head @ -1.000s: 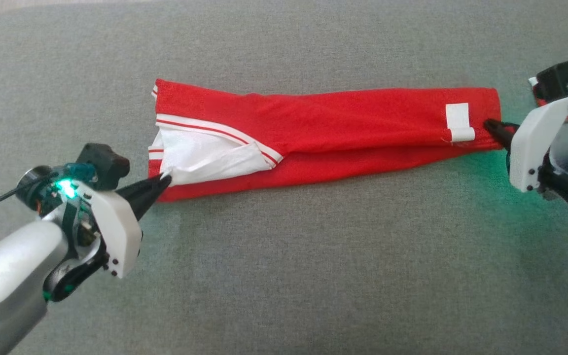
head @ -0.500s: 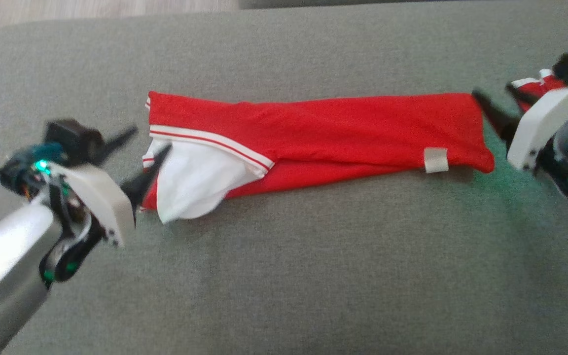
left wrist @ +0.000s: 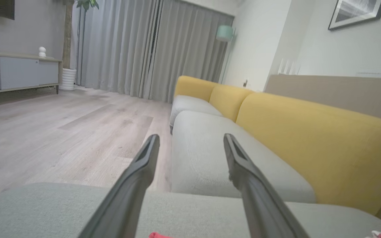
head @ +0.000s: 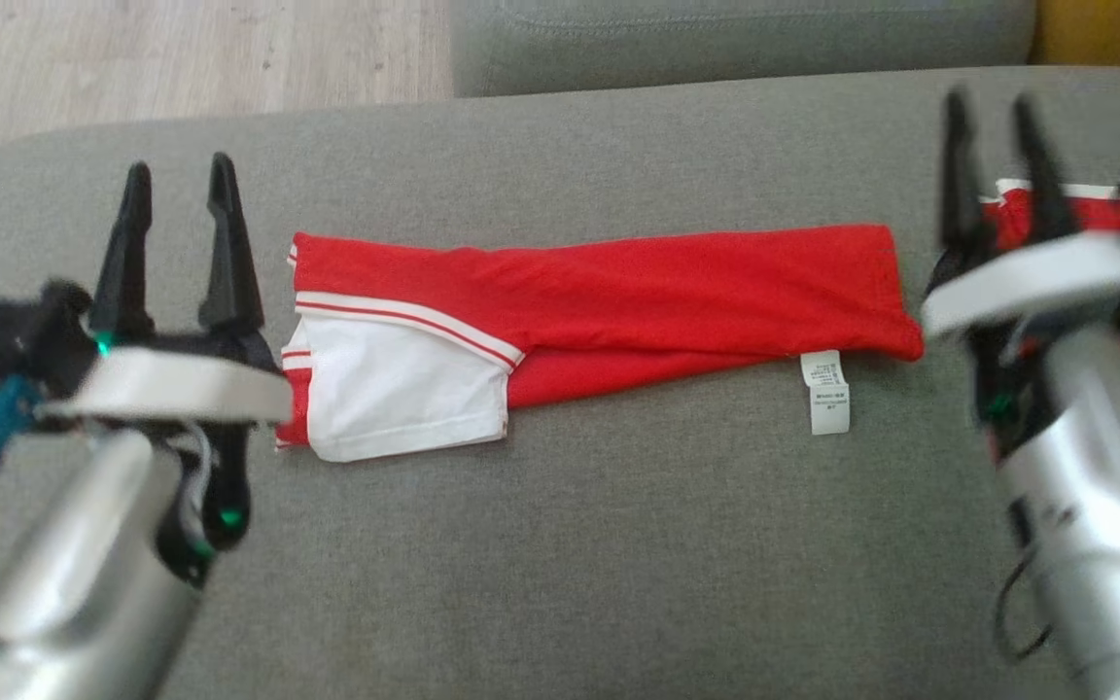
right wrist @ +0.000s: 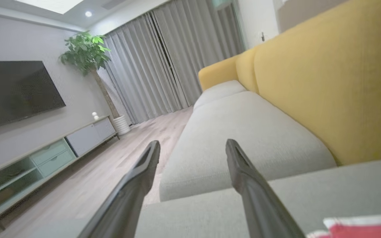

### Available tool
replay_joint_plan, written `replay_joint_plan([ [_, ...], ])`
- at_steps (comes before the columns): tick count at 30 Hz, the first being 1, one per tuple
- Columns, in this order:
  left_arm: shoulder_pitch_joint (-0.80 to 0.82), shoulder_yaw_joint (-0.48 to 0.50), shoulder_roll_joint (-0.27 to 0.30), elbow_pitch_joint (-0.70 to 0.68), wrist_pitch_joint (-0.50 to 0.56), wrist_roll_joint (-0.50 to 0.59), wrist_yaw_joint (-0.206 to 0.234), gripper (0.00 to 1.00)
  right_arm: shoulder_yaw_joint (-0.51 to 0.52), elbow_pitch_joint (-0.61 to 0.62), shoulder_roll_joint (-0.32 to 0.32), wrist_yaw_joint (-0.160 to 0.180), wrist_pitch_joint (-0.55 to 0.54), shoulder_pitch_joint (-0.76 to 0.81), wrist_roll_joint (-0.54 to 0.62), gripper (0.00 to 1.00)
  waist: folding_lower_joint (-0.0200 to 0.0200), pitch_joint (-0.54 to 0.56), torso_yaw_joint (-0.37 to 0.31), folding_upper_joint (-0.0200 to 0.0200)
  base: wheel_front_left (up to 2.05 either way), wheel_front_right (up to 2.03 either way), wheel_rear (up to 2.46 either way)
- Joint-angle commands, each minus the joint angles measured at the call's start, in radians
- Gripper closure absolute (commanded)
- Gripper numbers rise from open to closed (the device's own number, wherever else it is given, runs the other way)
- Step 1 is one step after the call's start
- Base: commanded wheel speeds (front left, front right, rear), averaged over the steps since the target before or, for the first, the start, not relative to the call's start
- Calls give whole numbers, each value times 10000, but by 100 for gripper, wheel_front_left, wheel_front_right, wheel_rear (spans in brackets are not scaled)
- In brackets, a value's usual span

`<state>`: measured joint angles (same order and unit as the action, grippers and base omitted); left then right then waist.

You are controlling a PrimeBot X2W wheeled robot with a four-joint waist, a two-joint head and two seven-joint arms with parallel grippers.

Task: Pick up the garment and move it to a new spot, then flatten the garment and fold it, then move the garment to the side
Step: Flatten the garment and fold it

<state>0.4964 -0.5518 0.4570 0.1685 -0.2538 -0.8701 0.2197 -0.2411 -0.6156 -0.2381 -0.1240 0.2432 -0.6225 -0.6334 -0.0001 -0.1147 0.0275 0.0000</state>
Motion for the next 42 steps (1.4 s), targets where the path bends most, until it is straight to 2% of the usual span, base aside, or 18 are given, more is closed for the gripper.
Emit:
replay_joint_plan([
  [1,-65,757,58,-340,-75,473,-14,0,35,313,332,-67,130,240,474,0,1,66,-24,0,0,0,0],
  [4,-1081,1566,-811,-496,-77,1541,-277,0,827,683,1121,-67,176,1024,1639,0,1,135,-9,0,0,0,0],
  [7,-1925,2155,-1618,-530,-78,2565,-738,0,1512,1238,1647,-67,181,1815,2512,0,1,184,13,0,0,0,0],
  [10,-2519,2875,-2349,-531,-78,3279,-1140,0,1671,1624,1829,-67,182,2316,3027,0,1,184,33,0,0,0,0],
  [11,-2519,2875,-2349,-531,-78,3279,-1140,0,1671,1624,1829,-67,182,2316,3027,0,1,184,33,0,0,0,0],
  [14,-2797,3438,-2896,-519,-78,3880,-1641,0,1773,1761,1868,-67,183,2489,3200,0,1,113,136,0,0,0,0],
  [15,-2824,3655,-3113,-441,-79,4291,-1966,0,1824,1661,1872,-67,183,2445,3265,0,1,21,216,0,0,0,0],
  [19,-2706,4016,-3497,-275,-79,4796,-2485,0,2419,856,1875,-67,88,2083,3751,0,1,-280,411,0,0,0,0],
  [23,-2546,4215,-3759,-69,-79,5090,-2860,0,3372,-500,1876,-67,-402,1524,3994,0,1,-664,659,0,0,0,0],
  [25,-2476,4281,-3848,54,-79,5185,-2982,0,3715,-1215,1876,-67,-487,1219,4479,0,1,-840,775,0,0,0,0],
  [28,-2353,4333,-3940,182,-79,5300,-3132,0,4215,-2218,1877,-67,-462,801,4890,0,1,-1063,948,0,0,0,0],
  [33,-2236,4490,-4016,298,-79,5435,-3277,0,4857,-3645,1877,-67,-187,153,4881,0,1,-1254,1135,0,0,0,0],
  [39,-2194,4625,-4052,345,-79,5530,-3371,0,4962,-4997,1878,-67,57,-476,4762,0,1,-1372,1179,0,0,0,0],
  [40,-2181,4643,-4055,357,-79,5541,-3381,0,4883,-5159,1878,-67,83,-565,4724,3,1,-1386,1174,0,0,0,0],
  [41,-2167,4662,-4058,368,-80,5552,-3390,0,4768,-5281,1878,-67,108,-650,4687,93,1,-1397,1162,0,0,0,0],
  [42,-2156,4683,-4060,382,-80,5562,-3398,0,4637,-5360,1878,-67,130,-716,4686,100,1,-1395,1138,0,0,0,0],
])
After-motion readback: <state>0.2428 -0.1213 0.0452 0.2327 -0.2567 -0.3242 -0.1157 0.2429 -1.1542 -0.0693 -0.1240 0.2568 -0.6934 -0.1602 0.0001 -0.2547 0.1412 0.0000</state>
